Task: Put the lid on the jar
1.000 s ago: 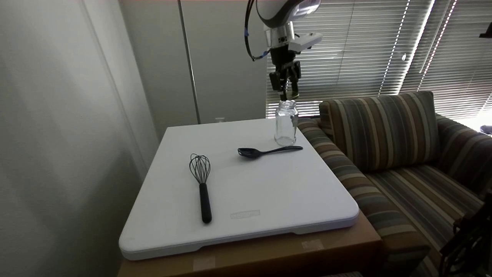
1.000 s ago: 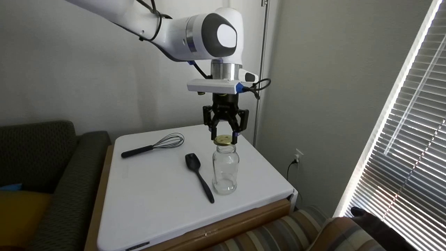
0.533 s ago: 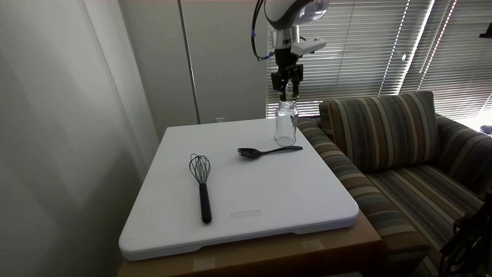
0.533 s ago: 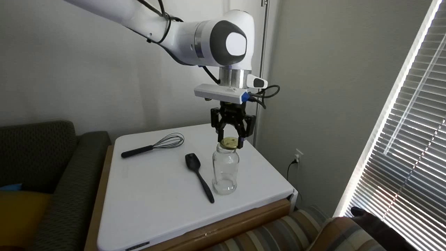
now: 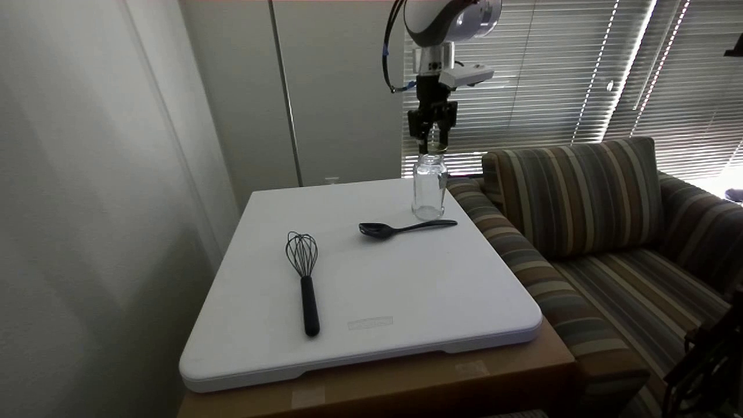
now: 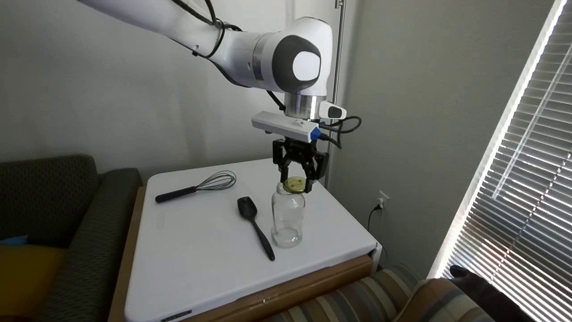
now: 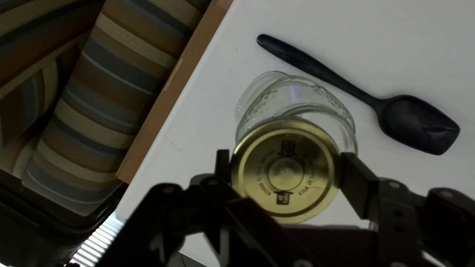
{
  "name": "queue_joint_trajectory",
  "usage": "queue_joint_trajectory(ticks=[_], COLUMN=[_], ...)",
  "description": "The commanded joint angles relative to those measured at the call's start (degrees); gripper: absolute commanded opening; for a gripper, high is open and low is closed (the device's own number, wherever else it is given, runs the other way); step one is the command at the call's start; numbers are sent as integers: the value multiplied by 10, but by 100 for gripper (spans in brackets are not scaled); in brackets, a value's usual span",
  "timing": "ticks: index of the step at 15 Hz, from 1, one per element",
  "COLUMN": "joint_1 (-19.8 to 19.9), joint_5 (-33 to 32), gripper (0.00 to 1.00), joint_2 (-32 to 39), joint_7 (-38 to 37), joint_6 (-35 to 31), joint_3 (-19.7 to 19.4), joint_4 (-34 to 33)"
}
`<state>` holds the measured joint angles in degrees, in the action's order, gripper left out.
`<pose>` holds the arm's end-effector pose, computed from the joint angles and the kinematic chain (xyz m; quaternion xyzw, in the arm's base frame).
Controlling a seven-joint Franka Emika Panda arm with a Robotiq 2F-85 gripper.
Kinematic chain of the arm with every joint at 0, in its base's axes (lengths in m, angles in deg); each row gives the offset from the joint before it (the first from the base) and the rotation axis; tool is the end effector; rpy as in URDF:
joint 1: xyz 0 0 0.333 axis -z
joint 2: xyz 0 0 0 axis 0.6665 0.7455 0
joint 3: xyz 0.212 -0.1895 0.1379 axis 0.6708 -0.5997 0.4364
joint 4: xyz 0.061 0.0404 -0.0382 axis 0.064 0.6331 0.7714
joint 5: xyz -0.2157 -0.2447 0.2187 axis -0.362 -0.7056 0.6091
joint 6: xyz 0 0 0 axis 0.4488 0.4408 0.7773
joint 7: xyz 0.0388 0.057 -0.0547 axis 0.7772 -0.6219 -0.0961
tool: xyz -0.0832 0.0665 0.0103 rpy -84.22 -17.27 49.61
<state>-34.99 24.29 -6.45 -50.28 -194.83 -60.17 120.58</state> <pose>0.7675 -0.1022 0.2332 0.9991 -0.0132 -0.0382 0.0086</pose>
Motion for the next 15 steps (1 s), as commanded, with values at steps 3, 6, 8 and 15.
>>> queue_joint_trajectory(ticks=[3,6,8,15], joint_1=[6,3,0,-14], joint_5=[13,11,10,-2], gripper=[48,48,48,48], joint_2=[-9,-14,-14,-31], joint_7=[10,11,8,1], joint_6=[-31,-35,-21,-14], joint_3=[10,11,11,3], joint_4=[21,24,23,44])
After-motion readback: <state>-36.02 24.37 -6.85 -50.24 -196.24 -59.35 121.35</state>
